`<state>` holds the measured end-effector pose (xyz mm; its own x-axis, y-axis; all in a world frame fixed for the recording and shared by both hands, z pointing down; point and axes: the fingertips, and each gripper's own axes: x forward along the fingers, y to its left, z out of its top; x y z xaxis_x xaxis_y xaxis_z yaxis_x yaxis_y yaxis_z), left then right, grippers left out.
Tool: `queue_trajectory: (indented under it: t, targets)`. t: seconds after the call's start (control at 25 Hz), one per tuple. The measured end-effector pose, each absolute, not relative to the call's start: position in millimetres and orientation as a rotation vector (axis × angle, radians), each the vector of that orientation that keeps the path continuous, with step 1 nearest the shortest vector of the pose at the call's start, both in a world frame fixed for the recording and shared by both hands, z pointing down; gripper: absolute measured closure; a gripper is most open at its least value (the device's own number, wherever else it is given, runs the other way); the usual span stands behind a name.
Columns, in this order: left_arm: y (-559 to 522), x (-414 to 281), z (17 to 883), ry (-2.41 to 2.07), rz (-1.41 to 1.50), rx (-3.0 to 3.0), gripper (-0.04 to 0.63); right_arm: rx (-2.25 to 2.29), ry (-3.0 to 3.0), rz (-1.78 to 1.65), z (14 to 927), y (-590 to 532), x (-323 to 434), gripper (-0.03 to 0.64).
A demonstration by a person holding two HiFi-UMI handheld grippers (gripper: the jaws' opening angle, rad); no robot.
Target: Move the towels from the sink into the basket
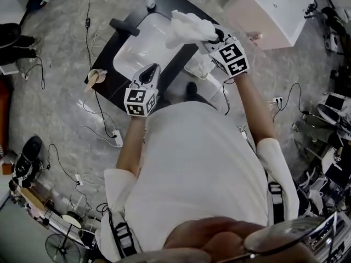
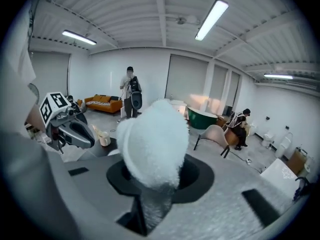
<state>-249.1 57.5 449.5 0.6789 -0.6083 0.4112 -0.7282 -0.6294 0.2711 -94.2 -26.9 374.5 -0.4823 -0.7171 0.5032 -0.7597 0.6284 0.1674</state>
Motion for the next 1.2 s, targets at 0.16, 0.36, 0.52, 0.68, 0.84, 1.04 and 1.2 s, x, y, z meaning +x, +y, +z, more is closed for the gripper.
queue_trajectory:
  t: [0.16, 0.36, 0.52, 0.68, 0.84, 1.04, 1.2]
  targets:
    - [63, -211, 432, -0.992, 0.383, 2.513, 0.565, 1.243, -2.295, 0.102, 350, -5, -50, 0.503]
    - [62, -162, 421, -0.869, 0.4, 2.583, 0.565, 1.373, -2.25, 0.135, 337, 20, -1, 0.503]
    - [62, -132, 416, -0.786, 0.42, 2.629, 0.565, 1.44, -2.2, 0.157, 337, 37, 31, 0.503]
    - [67, -107, 418, -0.727, 0.44, 2.642, 0.565, 1.496, -2.17, 0.187, 340, 52, 58, 0.503]
    - [73, -84, 425, -0.677, 0.465, 2.649, 0.565, 1.527, -2.16, 0.221, 346, 62, 78, 0.503]
    - [76, -63, 435, -0.646, 0.483, 2.643, 0.565, 1.537, -2.148, 0.273, 367, 67, 101, 0.502]
    - [76, -50, 448, -0.638, 0.508, 2.63, 0.565, 1.521, -2.142, 0.331, 396, 65, 112, 0.502]
